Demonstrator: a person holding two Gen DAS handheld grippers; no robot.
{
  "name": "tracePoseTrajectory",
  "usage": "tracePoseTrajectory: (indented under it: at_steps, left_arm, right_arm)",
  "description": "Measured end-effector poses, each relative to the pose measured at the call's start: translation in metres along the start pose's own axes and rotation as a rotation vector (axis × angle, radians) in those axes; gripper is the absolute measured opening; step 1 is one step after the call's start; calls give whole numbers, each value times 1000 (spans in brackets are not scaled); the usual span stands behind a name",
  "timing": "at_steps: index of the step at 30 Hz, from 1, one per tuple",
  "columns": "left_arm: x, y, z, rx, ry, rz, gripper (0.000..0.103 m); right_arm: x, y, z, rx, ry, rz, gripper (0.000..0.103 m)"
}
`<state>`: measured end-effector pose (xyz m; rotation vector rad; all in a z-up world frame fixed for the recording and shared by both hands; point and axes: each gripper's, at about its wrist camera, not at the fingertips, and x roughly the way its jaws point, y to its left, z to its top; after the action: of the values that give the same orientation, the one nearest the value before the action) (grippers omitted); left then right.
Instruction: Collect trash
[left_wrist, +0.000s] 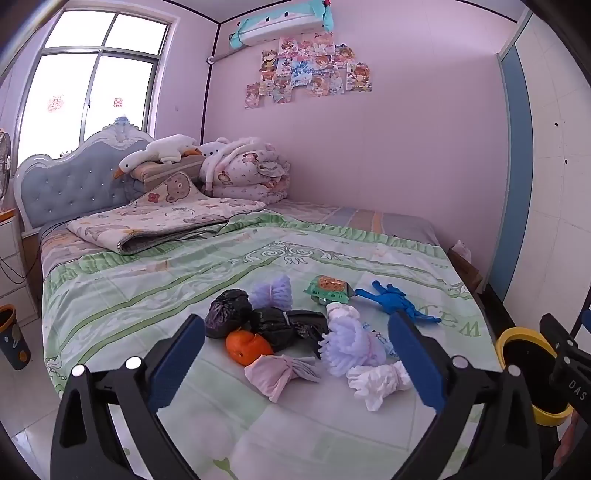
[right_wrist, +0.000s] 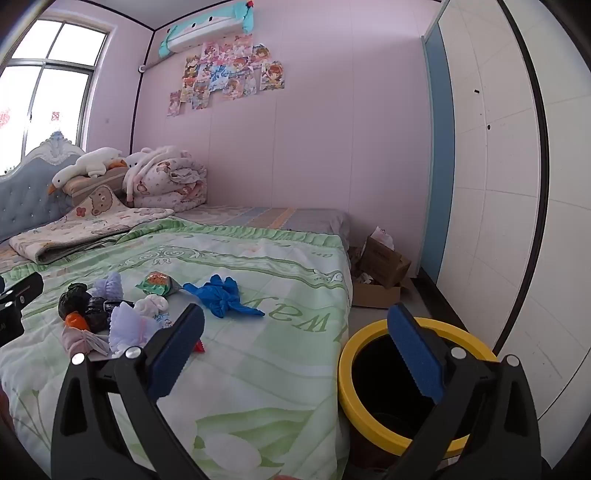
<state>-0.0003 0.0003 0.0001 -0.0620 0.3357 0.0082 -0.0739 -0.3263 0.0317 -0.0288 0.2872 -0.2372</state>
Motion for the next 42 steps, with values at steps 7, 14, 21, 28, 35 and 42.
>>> tracePoseTrajectory:
  at_steps: [7,14,21,28,35,42]
  left_arm:
    - [1,1,1,-1,-1,-8,96]
    - [0,4,2,1,0,-4,96]
    - [-3,-1,2,9,-1,0,96]
    - [-4,-2,2,13,0,0,96]
    - [-3,-2,2,9,5,-1,96]
    - [-3,-2,2,7,5,0,96]
  right_arm:
    - [0,0,0,-1,-5,0,95]
    - [0,1,-1,1,-1,0,95]
    - [-1,1,0,0,-3,-1,95]
    - [0,0,0,-1,-1,0,95]
    - [0,0,-1,-3,2,1,95]
    - [2,0,0,-2,3,3,95]
